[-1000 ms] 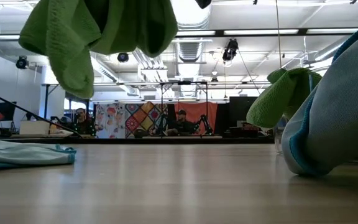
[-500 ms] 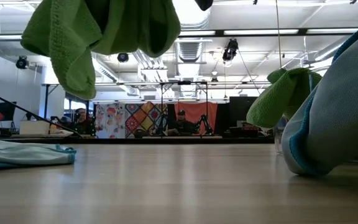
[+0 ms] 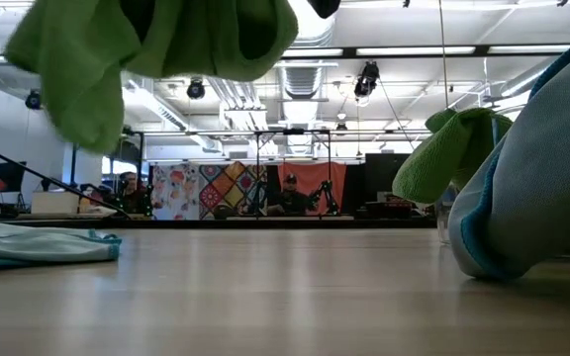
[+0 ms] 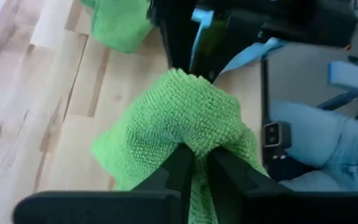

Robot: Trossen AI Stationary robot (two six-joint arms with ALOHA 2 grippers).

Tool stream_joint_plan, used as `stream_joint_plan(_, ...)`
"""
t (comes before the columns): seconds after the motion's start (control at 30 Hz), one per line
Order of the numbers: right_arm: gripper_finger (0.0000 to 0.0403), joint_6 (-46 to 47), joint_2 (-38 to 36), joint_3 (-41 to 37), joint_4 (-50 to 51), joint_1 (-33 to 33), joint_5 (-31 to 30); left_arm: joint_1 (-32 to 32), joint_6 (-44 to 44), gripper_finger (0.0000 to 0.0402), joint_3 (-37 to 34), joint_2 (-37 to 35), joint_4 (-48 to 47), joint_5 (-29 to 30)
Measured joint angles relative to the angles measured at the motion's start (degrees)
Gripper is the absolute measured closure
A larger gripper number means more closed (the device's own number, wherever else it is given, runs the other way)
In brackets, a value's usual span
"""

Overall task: Sort microfiber towel by color & place in baskets
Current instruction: Put the green microfiber cloth into the top transparent bin

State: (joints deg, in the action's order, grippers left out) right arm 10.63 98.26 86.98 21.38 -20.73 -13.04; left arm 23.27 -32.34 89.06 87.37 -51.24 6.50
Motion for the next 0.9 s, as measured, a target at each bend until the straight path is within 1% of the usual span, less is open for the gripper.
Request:
stream_joint_plan(0.13,0.0394,0.0,0.0,0.0,1.8,0.0,0.0,0.0,-1.2,0.0343,2.0,0.0,-0.7,-0.2)
stream_joint_plan(0.33,0.0394,1.7,0.0,0.0,3.8,0.0,0.0,0.0,-1.2,0.0288,4.1,0.0,-1.5,-2.8)
stream_joint_plan(0.43,0.0394,2.9,0.0,0.0,5.4,0.0,0.0,-0.1,-1.8,0.0267,5.5,0.0,-6.1,-2.7)
stream_joint_plan(0.53,0.0394,4.9,-0.6,0.0,7.8,-0.1,0.0,-0.2,-3.5,0.0259,7.1,-0.1,-12.4,-0.4)
stream_joint_plan(0.7,0.0394,8.7,-4.6,0.0,10.8,-0.9,0.0,-0.2,-4.2,0.0258,8.9,-0.1,-20.4,4.8)
stream_joint_plan(0.83,0.0394,12.6,-8.8,0.0,13.2,-2.0,-0.7,-0.2,-4.2,0.0258,8.8,-0.1,-23.0,5.0)
stream_joint_plan(0.9,0.0394,14.1,-11.3,0.0,14.2,-2.8,-1.9,-0.2,-4.2,0.0258,8.8,-0.1,-23.9,5.1)
